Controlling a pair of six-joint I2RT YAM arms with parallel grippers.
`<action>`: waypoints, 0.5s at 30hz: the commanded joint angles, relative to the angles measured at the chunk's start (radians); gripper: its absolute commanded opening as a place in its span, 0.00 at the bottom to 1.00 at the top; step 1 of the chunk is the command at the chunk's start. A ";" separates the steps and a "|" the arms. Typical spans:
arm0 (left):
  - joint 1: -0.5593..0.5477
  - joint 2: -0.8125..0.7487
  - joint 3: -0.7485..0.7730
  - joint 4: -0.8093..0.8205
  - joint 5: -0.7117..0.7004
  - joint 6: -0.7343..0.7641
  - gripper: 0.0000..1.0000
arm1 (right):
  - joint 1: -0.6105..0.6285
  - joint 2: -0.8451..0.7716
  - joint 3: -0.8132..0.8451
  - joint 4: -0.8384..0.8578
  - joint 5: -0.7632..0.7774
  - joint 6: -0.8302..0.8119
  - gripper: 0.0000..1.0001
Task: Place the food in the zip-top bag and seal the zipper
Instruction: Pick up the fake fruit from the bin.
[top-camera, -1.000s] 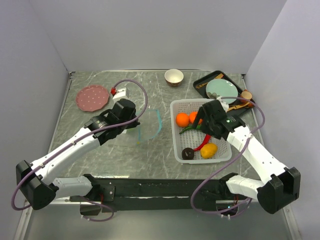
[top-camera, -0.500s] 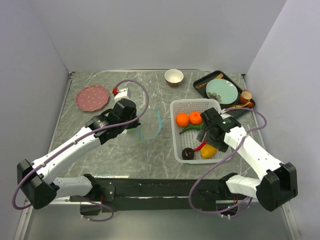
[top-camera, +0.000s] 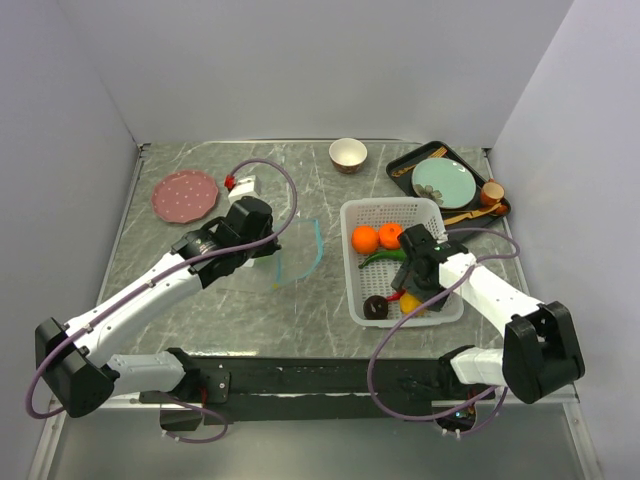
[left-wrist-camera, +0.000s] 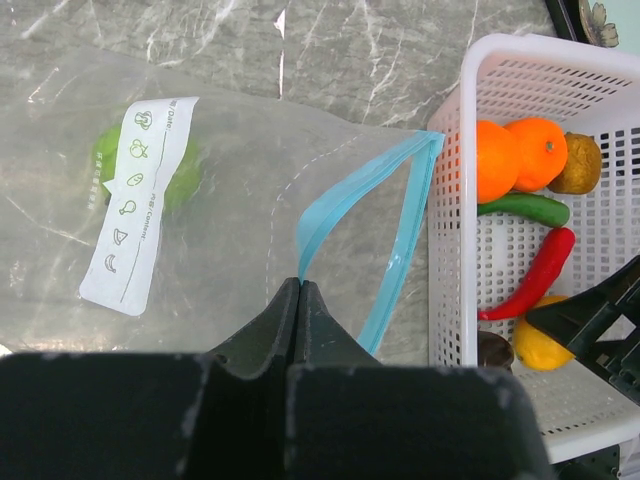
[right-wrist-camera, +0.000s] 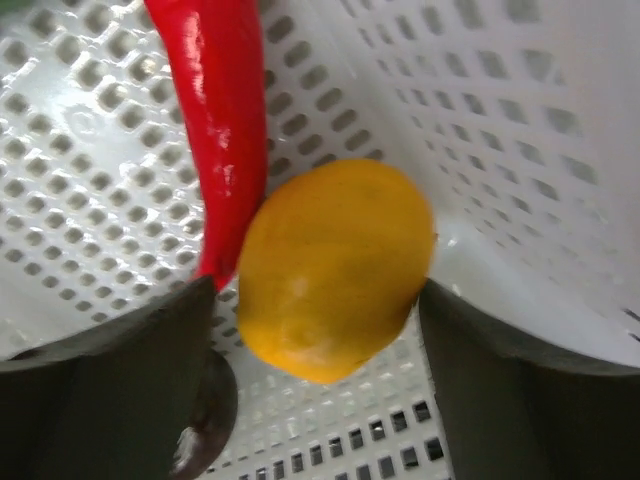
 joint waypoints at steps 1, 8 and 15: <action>0.009 0.002 0.004 0.028 0.000 0.020 0.01 | -0.009 -0.007 -0.007 0.110 -0.033 -0.013 0.69; 0.014 0.002 -0.010 0.033 -0.001 0.011 0.01 | -0.009 -0.038 0.022 0.233 -0.091 -0.097 0.56; 0.017 -0.001 -0.019 0.033 0.002 0.000 0.01 | -0.007 0.002 0.105 0.296 -0.155 -0.173 0.52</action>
